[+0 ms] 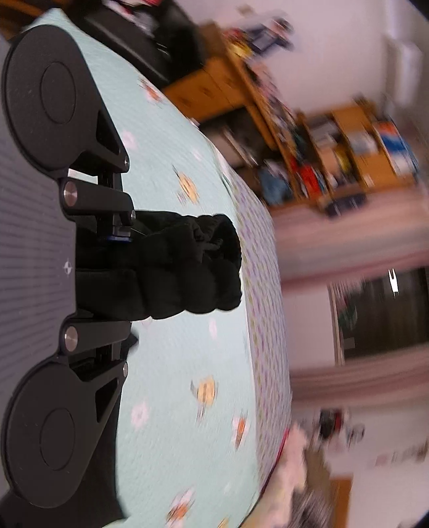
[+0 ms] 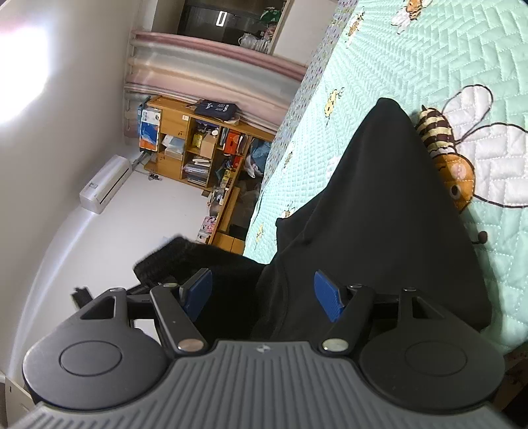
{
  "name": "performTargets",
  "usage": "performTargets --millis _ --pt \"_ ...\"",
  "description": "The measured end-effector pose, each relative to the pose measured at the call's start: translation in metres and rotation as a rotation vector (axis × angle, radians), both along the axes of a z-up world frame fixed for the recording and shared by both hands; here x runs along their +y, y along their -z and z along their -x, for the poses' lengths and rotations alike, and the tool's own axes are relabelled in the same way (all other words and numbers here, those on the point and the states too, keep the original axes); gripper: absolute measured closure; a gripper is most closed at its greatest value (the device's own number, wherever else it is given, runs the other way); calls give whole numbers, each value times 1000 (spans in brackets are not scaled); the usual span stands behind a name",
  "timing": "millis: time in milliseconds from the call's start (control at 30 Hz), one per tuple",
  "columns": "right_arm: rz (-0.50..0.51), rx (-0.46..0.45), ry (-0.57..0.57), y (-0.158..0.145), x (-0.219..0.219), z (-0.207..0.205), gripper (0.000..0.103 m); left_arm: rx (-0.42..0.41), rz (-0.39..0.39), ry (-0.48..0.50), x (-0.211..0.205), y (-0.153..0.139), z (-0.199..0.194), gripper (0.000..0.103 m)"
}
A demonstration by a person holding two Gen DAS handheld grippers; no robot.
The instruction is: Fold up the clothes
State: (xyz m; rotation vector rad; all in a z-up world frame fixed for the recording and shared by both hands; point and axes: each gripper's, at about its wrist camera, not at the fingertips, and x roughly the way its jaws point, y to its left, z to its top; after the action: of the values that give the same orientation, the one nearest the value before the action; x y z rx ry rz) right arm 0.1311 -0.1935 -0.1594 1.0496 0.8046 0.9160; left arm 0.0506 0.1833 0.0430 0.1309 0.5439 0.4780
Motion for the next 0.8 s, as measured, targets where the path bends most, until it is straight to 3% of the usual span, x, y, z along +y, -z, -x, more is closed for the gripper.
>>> performTargets --millis 133,300,433,567,700,800 --pt "-12 11 9 5 -4 -1 33 54 -157 154 -72 29 -6 77" --pt "-17 25 12 12 -8 -3 33 216 -320 342 -147 107 -15 77" --pt "-33 48 3 17 -7 -6 33 275 -452 384 -175 157 -9 77" --pt "-34 54 -35 12 2 -16 21 255 -492 373 -182 166 -5 77" --pt "46 63 -122 -1 32 -40 20 233 -467 360 -179 164 -4 77" --pt "90 102 -183 -8 58 -65 18 233 -498 361 -182 169 -2 76"
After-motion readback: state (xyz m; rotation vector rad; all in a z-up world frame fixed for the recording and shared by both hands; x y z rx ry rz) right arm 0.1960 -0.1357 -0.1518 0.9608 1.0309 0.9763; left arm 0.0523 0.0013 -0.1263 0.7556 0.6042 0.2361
